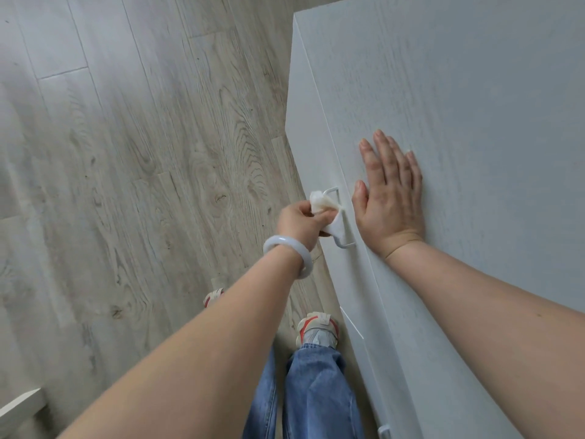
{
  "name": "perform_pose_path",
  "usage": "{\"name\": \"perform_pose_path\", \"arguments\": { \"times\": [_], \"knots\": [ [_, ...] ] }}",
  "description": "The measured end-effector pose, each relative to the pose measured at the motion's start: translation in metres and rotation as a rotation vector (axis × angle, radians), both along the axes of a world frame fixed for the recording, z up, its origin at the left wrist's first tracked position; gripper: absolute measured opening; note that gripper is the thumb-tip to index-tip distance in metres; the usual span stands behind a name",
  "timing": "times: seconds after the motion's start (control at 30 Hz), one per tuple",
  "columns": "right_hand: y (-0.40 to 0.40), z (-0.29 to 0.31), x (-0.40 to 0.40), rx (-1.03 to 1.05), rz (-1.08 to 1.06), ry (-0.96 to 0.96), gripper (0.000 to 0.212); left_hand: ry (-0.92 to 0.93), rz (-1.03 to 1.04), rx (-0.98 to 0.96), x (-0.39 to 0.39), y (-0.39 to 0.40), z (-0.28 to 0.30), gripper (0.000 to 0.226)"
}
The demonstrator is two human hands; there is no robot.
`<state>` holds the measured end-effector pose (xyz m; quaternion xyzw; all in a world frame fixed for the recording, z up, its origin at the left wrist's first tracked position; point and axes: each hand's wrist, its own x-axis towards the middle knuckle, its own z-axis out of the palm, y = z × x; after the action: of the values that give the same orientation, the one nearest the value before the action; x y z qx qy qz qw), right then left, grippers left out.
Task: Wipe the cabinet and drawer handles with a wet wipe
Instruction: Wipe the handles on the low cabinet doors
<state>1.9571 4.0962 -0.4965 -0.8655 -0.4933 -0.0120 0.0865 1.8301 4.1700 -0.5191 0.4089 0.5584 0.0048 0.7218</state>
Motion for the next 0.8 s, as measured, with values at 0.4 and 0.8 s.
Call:
{"name": "perform_pose_path", "arguments": {
  "times": [0.4, 0.8],
  "knots": [
    [0.001, -0.002, -0.001, -0.004, -0.003, 0.002, 0.058, 0.065, 0.052, 0.066, 0.005, 0.001, 0.003, 0.008],
    [0.000, -0.001, -0.001, -0.017, -0.001, -0.004, 0.059, 0.044, -0.177, 0.285, 0.016, 0.034, 0.007, 0.040]
  ]
}}
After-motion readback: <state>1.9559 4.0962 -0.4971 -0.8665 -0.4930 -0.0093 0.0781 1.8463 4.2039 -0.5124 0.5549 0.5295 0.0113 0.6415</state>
